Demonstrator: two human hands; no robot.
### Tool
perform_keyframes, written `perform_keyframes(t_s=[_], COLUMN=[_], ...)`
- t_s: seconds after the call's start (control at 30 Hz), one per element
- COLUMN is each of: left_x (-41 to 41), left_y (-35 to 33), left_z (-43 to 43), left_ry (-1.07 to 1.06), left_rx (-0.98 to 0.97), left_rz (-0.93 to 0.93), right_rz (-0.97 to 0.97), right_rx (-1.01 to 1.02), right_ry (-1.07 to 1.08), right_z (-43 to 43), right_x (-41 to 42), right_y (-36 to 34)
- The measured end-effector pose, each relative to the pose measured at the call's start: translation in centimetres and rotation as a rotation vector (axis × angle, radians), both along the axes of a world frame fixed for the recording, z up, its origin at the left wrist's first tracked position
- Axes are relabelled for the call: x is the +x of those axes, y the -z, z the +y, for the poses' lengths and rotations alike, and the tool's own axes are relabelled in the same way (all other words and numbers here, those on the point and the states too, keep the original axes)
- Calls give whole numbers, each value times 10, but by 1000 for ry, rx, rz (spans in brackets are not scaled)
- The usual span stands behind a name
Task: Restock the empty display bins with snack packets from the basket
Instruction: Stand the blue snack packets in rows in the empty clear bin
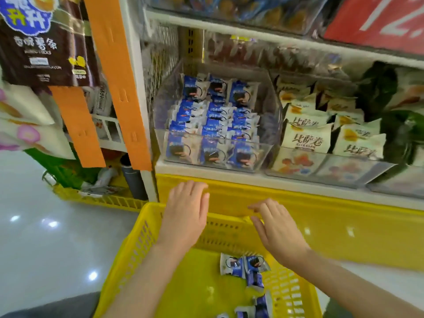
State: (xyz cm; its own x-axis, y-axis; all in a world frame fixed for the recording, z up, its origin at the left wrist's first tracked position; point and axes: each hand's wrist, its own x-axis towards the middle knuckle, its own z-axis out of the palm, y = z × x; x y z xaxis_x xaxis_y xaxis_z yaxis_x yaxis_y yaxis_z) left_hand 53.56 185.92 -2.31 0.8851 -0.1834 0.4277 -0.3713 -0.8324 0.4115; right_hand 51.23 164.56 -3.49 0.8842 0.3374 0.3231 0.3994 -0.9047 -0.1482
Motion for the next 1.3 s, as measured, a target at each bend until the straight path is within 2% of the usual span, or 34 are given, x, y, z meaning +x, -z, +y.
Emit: perform_keyframes(t_s=[0.1,0.2,0.3,0.4,0.5,0.63,0.97,1.1,1.23,1.3], left_x=[-26,-49,-67,-79,-86,-91,-102,-95,-81,-77], left_y=[60,120,169,210,241,267,288,277,256,243], left_z=[-14,-20,-21,-22,-30,-44,-54,-45,-35,-34], left_ry=[54,180,279,311,305,288,202,143,-8,-139], left_rx=[145,289,345,377,335,220,64,-43,-363,-542], left_rz=[379,678,943,1140,1258,1391,1537,1540,1465,1446], right_rz=[320,597,941,1215,1402,1400,1442,1426,1284,1221], right_rx=[10,-7,85,86,65,47,-37,179,553,674], right_ry=[116,194,223,213,149,155,156,294,471,526], right_z=[-8,-18,-23,-22,-14,-10,-12,-11,-8,-5], right_x=[-13,-29,-56,-81,-97,-103,-100,-94,-78,-70], right_y=[59,118,167,205,231,243,238,228,205,191])
